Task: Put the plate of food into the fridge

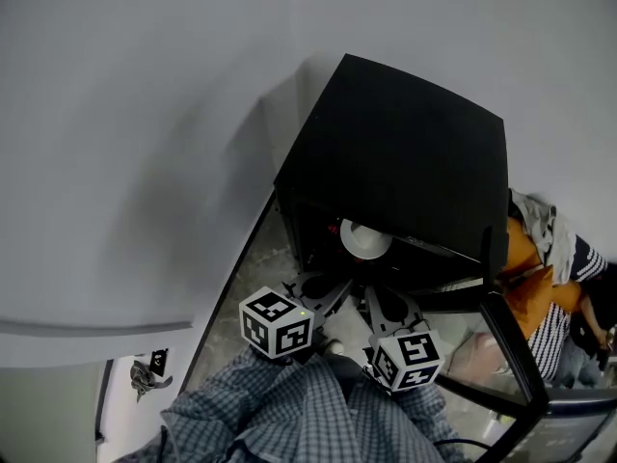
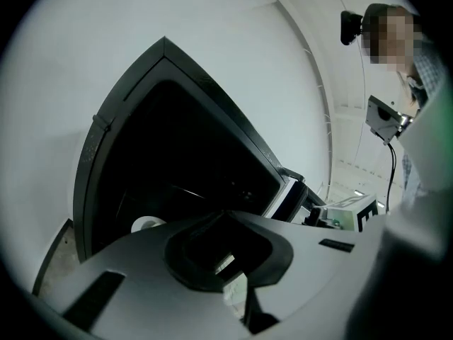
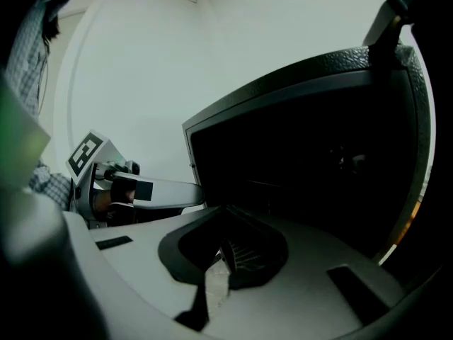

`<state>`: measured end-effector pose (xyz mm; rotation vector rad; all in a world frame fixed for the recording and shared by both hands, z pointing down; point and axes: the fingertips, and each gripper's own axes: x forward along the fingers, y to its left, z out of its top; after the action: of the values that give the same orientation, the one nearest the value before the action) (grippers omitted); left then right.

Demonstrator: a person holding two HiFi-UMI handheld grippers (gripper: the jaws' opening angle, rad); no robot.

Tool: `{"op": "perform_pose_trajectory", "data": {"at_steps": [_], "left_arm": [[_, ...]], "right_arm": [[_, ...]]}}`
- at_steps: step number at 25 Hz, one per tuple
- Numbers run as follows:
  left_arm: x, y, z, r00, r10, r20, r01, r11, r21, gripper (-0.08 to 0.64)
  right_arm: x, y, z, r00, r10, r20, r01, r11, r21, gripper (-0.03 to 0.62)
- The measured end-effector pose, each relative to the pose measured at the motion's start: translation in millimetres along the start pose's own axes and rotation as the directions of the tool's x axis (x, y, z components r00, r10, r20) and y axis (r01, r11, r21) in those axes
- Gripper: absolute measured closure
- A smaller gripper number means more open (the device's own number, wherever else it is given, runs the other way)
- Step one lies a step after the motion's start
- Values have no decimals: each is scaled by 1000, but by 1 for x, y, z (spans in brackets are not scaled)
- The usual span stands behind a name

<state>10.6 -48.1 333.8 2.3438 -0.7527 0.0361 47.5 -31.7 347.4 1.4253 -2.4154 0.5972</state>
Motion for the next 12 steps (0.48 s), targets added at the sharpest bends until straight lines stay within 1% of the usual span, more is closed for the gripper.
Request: {"op": "perform_pose_trajectory", "data": {"at_steps": [3, 9, 12], "left_arm": [[1, 0, 6, 1000, 6, 5, -6, 1000, 21, 552], [-3, 1, 7, 1000, 25, 11, -26, 999, 33, 552], [-2, 4, 4, 999, 31, 5, -31, 999, 25, 552]], "right_arm": [[-1, 0, 9, 1000, 5, 27, -5, 1000, -2, 586], [0, 3, 11, 998, 23, 51, -24, 999, 21, 586], [1, 4, 13, 998, 26, 49, -26, 1000, 13, 586]]}}
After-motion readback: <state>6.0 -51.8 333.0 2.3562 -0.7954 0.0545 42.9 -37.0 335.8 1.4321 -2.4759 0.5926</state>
